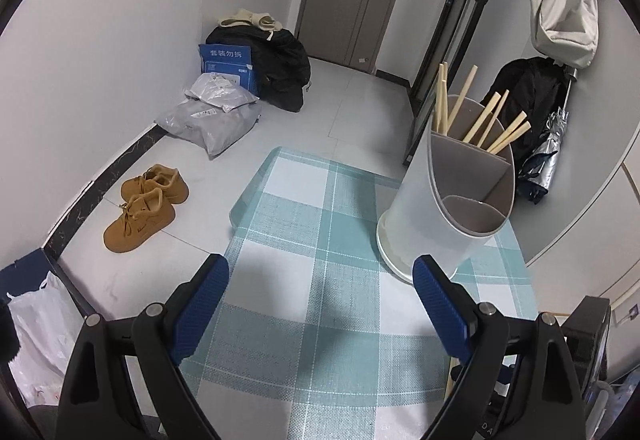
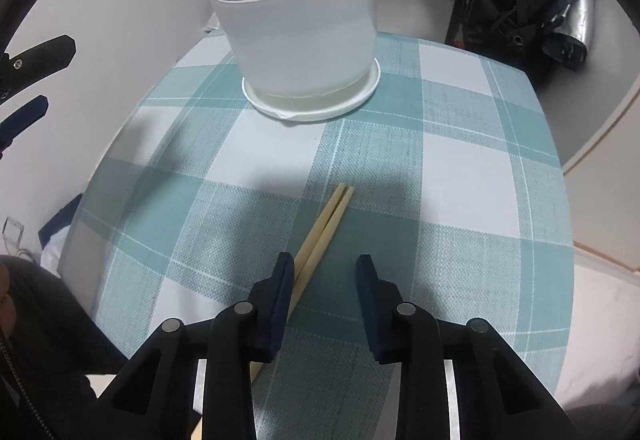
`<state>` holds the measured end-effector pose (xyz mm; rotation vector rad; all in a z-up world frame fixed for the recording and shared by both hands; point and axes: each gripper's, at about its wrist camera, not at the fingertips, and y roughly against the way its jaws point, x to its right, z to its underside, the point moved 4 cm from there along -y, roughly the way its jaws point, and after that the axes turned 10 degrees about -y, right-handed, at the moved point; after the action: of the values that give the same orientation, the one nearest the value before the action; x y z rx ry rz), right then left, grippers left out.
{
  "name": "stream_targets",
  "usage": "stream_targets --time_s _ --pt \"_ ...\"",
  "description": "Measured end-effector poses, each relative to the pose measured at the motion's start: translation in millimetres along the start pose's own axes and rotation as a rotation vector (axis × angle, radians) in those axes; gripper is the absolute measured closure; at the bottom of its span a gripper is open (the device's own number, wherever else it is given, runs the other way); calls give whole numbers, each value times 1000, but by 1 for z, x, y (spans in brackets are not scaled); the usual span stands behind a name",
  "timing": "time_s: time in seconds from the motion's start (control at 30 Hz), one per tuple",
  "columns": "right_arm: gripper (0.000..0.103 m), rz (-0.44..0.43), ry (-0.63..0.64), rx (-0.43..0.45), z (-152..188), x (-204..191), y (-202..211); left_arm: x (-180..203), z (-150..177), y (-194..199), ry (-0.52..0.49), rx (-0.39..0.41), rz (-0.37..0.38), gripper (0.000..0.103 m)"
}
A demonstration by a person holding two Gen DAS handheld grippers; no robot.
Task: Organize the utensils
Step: 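Lower the right tool onto the loose chopsticks and close on one, then close the left tool on the last chopstick while the right tool holds its chopstick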
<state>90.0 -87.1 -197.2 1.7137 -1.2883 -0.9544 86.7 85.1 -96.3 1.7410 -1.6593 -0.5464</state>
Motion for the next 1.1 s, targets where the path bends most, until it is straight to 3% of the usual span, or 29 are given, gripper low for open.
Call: stream_targets --time_s 0.37,0.7,0.97,1.1 --pt "83 69 40 -3 4 -6 5 -6 1 2 36 -9 13 13" --pt "85 102 51 -35 -9 -20 -9 -19 4 -1 96 -32 21 13" --pt "98 48 110 -62 -12 -23 -11 -21 5 -2 113 -50 37 12" --pt "98 16 176 -97 -6 -17 -6 -22 5 0 117 -48 47 13"
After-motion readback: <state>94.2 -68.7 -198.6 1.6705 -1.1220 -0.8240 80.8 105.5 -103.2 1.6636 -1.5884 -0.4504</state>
